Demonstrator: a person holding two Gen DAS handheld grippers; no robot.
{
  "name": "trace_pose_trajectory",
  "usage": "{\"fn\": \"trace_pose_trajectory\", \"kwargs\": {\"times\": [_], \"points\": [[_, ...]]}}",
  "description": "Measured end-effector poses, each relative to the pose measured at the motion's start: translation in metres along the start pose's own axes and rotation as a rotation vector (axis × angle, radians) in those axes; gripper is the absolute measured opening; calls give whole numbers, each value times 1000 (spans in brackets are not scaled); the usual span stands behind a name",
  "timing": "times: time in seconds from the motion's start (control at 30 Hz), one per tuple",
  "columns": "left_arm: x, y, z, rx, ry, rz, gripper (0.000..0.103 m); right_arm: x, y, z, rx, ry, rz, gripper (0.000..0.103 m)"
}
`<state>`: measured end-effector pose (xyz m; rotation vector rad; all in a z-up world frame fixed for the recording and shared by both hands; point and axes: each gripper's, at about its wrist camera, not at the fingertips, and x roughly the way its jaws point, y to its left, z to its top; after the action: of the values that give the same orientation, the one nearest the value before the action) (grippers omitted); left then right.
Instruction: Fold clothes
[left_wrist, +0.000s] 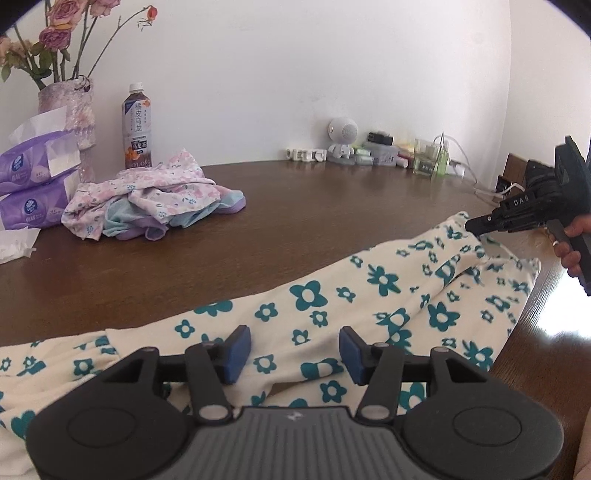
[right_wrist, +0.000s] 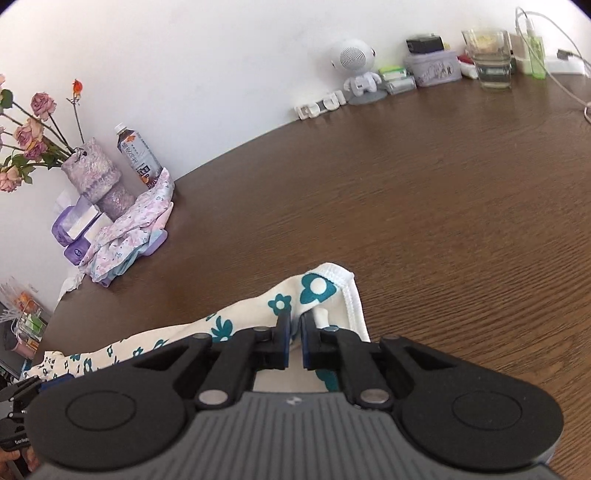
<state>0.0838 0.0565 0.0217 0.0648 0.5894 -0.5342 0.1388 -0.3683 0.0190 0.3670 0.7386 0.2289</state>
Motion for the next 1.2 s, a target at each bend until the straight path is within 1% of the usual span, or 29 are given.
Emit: {"fn": "trace_pose_trajectory", "kwargs": {"times": [0.1,0.17,0.2,0.33,0.43,0.5,0.57,0.67,0.77,0.9,0.97,1.03,1.1,1.2], "points": [[-11,5,6,-71,-63,-11,56,-23,30,-4,-136,-71,-2,8],[-13,7,9,-104,-77,4,57,-30,52,-10,-238,-89,12,8],[-11,5,10,-112,-74,11,57,-29,63,-14,-284,-87,22,8],[2,-8,12,-92,-37,10,57,-10,102,-33,-441,-19,71,8],[13,-17,8,-50,7,47,57,2,119,-49,-522,21,63,8],[15,-17,6,-47,14,50,57,5,121,-59,-568,33,32,8],[16,-15,5,-54,16,42,57,5,117,-65,-586,33,11,8],[17,-15,5,-52,21,33,59,4,112,-68,-584,28,14,8],[18,-14,5,-53,23,22,61,4,114,-73,-622,22,5,9],[19,-15,6,-48,28,11,64,1,114,-67,-606,3,13,10],[19,-16,5,-44,31,4,67,-5,113,-59,-590,-42,-9,10],[19,-16,5,-43,32,-2,68,-5,107,-50,-572,-65,-54,10],[19,-15,4,-46,31,-7,68,1,99,-44,-554,-52,-102,10],[19,-15,5,-50,32,-11,68,12,86,-46,-516,-12,-126,10]]}}
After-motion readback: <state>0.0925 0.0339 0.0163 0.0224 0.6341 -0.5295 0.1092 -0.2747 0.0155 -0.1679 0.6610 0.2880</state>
